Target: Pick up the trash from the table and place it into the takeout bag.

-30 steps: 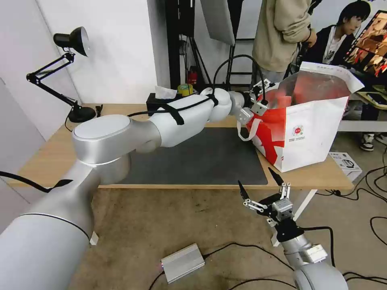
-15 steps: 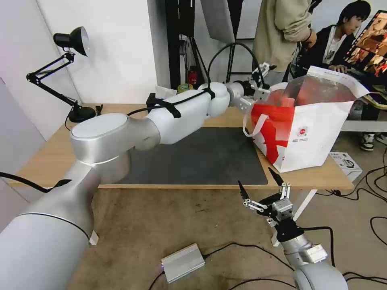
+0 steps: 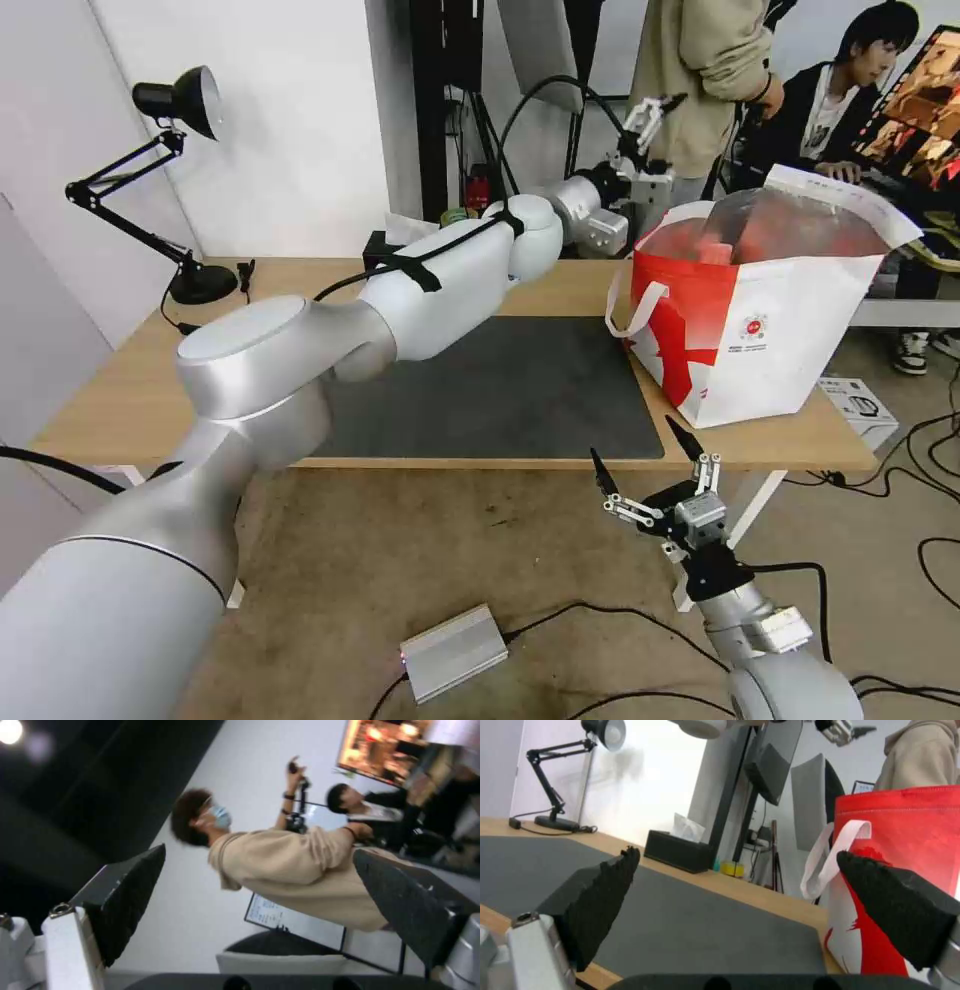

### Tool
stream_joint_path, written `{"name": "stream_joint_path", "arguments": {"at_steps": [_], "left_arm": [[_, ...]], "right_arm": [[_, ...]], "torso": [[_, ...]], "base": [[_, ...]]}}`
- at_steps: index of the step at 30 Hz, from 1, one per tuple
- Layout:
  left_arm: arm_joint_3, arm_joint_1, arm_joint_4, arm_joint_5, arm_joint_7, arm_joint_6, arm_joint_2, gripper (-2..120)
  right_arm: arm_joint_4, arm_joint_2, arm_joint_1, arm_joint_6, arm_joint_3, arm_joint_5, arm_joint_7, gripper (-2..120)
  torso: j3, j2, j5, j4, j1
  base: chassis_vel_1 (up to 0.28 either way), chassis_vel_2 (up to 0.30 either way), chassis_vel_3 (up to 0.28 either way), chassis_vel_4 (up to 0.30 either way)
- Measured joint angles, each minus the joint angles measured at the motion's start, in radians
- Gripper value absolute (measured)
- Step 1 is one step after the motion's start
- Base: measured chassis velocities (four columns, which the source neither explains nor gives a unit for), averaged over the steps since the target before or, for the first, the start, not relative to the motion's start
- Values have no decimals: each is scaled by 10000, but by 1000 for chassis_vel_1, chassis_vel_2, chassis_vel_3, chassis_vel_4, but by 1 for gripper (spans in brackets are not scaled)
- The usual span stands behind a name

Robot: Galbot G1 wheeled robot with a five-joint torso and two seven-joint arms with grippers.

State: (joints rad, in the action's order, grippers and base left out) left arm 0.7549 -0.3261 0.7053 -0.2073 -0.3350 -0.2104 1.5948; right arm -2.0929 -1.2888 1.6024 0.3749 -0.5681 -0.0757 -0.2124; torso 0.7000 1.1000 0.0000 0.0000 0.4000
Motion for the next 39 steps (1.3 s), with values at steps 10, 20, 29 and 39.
{"name": "stream_joint_path", "arguments": {"at_steps": [10,20,29,39], "left_arm": [[-1543,681,497,2817,-667,-150,-179,100],[-2269,1550,2726,5981,-1220,32,-1600,100],[-3078,2670,5031,7726,-1526,1109,-3231,100],[-4123,3969,8226,9122,-1582,2873,-5421,100]], "right_arm": [[0,0,0,0,0,0,0,100],[0,0,0,0,0,0,0,100],[0,0,0,0,0,0,0,100],[0,0,0,0,0,0,0,100]], "torso": [[0,0,-1,0,0],[0,0,-2,1,0],[0,0,-5,0,0],[-1,1,0,-2,0]], "base": [[0,0,0,0],[0,0,0,0],[0,0,0,0],[0,0,0,0]]}}
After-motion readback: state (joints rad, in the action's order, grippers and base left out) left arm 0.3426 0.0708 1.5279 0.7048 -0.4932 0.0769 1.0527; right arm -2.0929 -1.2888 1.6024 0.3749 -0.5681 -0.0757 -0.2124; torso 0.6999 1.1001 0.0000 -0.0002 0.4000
